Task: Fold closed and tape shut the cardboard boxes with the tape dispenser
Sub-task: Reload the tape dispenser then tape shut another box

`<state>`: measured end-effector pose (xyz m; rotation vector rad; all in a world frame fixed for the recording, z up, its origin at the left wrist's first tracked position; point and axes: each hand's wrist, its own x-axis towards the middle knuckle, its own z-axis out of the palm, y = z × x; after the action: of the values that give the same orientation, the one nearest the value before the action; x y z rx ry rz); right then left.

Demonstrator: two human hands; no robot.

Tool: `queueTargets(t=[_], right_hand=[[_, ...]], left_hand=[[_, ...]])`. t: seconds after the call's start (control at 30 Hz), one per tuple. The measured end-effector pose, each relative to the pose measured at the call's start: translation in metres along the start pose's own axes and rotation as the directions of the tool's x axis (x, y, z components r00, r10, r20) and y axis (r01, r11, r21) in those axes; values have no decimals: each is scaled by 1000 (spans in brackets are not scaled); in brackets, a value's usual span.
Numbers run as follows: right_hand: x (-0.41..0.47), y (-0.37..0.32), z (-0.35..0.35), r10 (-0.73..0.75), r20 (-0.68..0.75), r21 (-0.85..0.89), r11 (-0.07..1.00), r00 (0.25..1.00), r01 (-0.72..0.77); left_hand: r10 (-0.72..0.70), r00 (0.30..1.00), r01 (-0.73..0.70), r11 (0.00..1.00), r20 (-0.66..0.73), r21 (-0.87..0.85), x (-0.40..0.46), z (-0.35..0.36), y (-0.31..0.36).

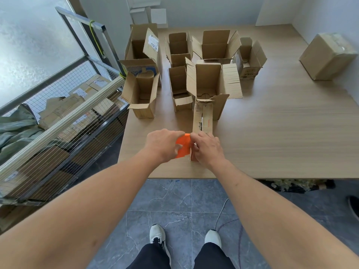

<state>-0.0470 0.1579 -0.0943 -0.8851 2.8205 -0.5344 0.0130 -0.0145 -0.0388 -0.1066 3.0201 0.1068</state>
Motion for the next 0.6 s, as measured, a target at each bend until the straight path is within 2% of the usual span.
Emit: queueTargets(t=[0.33,0.6], right_hand=[[1,2,2,-5,-21,37,999,1000,6],[3,-3,6,7,-21,8,1000,1000,-7]], left_hand=[[-19,998,30,984,64,-175,-14,6,-43],[-83,994,94,981,71,-171,-3,10,-24]])
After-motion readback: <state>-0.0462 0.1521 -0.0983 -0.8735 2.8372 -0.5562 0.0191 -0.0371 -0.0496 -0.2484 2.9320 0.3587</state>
